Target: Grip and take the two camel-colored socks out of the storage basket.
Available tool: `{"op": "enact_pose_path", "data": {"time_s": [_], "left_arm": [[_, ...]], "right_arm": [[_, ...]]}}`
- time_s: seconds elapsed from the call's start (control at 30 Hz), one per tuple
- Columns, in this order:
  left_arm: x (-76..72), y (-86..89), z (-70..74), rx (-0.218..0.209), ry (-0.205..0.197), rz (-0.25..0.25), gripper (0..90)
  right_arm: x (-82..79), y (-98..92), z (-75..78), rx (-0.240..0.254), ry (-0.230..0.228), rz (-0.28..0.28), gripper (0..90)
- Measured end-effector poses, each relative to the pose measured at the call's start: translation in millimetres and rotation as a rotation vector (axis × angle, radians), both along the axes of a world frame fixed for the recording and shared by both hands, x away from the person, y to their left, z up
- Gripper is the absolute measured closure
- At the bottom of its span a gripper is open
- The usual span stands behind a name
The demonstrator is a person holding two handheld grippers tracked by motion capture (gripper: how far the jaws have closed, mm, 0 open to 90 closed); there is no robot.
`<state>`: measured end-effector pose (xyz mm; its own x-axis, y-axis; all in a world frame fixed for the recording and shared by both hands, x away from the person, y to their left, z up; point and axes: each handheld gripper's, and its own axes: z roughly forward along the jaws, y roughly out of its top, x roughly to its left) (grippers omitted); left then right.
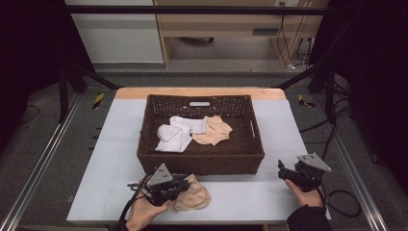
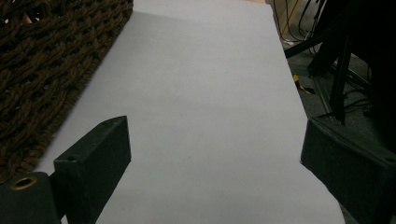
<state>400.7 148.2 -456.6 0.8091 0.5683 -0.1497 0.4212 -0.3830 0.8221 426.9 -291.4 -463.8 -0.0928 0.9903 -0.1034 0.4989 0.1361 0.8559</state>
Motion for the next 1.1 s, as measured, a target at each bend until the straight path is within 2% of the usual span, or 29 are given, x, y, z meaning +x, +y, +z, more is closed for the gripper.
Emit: {"op": "enact_pose_path", "data": {"time_s": [0.1,0.23,0.37,0.47,0.63,0.8,0.93,1.1], "left_arm": [[1.0,-4.3,-4.1,0.005,-0.003,0.0,81.1],[1.1,-5.5,-5.7,0.001,-0.021,0.008,67.6],[2.1,1.4,-2.1,-0.012,-0.048,0.043,51.4],[2.0,10.4,2.1,-0.034,-0.041,0.059,43.5],[0.0,31.5,6.9,-0.036,-0.065,0.102,35.2],[-1.9,58.9,6.0,-0.004,-0.081,0.183,30.3],[-5.4,84.7,3.8,0.009,-0.071,0.246,28.2],[-6.9,111.1,8.4,-0.031,-0.068,0.309,25.6]], "right_arm": [[0.2,1.1,-0.2,-0.001,0.004,0.001,8.7],[0.3,1.6,-0.3,-0.001,0.003,0.002,8.6],[1.0,1.7,-0.4,-0.001,0.003,0.005,8.6],[0.5,1.7,0.0,0.001,0.0,0.006,8.6],[-0.3,0.3,0.7,0.01,-0.006,-0.002,7.9],[-2.0,-1.6,1.6,0.02,-0.011,-0.013,6.5],[-2.7,-4.1,1.7,0.029,-0.013,-0.021,5.7],[-2.5,-5.0,1.2,0.034,-0.004,-0.021,5.7]]}}
